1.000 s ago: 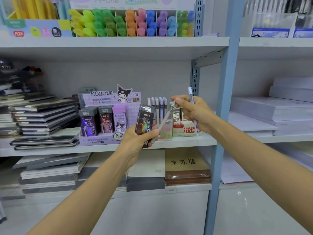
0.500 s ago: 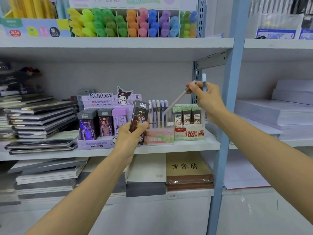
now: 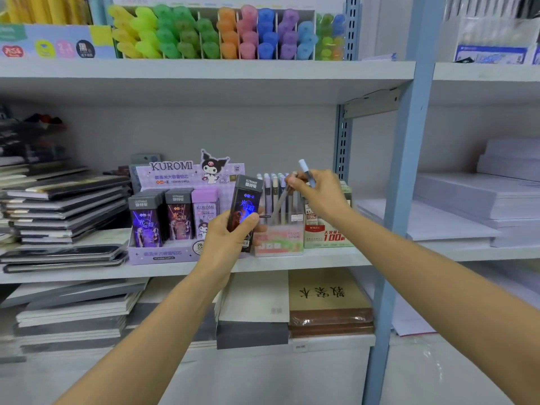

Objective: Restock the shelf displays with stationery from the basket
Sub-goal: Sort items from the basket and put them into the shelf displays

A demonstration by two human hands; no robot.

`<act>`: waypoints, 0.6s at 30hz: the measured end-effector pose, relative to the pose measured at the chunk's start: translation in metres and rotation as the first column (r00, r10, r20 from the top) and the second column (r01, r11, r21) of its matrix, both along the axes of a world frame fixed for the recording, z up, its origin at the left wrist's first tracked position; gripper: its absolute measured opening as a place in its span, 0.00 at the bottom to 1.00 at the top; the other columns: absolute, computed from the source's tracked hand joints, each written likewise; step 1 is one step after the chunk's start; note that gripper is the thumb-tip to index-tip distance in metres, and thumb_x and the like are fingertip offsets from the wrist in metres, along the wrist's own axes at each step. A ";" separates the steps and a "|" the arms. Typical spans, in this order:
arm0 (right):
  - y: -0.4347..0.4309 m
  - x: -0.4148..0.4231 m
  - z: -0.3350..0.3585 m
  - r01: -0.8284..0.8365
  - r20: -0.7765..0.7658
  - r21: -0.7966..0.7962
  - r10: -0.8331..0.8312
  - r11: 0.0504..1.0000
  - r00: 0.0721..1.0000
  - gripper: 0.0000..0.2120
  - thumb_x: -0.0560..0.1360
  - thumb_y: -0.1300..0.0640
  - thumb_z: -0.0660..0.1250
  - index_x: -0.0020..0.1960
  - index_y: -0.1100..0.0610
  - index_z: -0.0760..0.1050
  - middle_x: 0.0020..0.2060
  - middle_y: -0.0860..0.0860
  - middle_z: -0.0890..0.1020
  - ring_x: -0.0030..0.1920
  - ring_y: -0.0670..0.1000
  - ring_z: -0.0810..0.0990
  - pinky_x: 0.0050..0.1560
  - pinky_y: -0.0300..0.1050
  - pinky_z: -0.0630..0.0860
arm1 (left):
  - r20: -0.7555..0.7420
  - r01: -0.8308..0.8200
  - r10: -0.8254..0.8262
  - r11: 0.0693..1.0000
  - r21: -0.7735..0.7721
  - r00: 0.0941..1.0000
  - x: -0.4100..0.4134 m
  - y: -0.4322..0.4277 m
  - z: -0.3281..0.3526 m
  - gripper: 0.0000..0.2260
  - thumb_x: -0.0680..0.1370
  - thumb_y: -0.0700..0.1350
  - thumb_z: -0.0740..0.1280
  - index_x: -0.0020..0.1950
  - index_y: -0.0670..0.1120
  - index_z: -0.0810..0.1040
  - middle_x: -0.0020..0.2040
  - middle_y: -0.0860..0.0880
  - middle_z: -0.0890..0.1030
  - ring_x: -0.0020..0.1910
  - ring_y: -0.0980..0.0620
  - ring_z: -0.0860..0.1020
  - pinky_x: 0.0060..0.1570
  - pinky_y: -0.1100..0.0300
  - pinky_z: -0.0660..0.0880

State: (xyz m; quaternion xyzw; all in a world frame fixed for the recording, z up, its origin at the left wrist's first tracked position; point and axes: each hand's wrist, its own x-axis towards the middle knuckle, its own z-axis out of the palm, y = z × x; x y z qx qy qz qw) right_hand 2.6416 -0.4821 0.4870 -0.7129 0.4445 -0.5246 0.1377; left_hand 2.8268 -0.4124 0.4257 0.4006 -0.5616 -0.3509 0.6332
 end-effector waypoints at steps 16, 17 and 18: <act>-0.015 0.014 0.017 -0.009 -0.233 0.047 0.020 0.999 0.972 0.15 0.78 0.51 0.66 0.47 0.65 0.80 0.34 0.55 0.80 0.26 0.42 0.68 0.25 0.29 0.64 | -0.055 0.079 -0.078 0.997 0.016 0.995 0.007 -0.004 0.003 0.07 0.79 0.44 0.66 0.55 0.46 0.82 0.46 0.47 0.86 0.43 0.54 0.84 0.37 0.64 0.78; -0.016 0.017 0.017 -0.021 -0.230 0.041 0.030 0.999 0.973 0.14 0.78 0.52 0.67 0.47 0.64 0.80 0.33 0.54 0.79 0.26 0.42 0.69 0.28 0.31 0.66 | -0.066 0.085 -0.084 0.996 0.017 0.994 0.007 -0.004 0.004 0.07 0.79 0.43 0.66 0.54 0.46 0.82 0.47 0.48 0.86 0.43 0.54 0.84 0.37 0.64 0.78; -0.016 0.021 0.017 -0.037 -0.215 0.034 0.044 0.999 0.976 0.14 0.78 0.52 0.67 0.48 0.64 0.80 0.34 0.55 0.80 0.29 0.43 0.71 0.32 0.34 0.69 | -0.082 0.093 -0.092 0.995 0.019 0.992 0.007 -0.003 0.005 0.06 0.79 0.43 0.66 0.54 0.46 0.82 0.48 0.48 0.86 0.43 0.54 0.84 0.37 0.64 0.78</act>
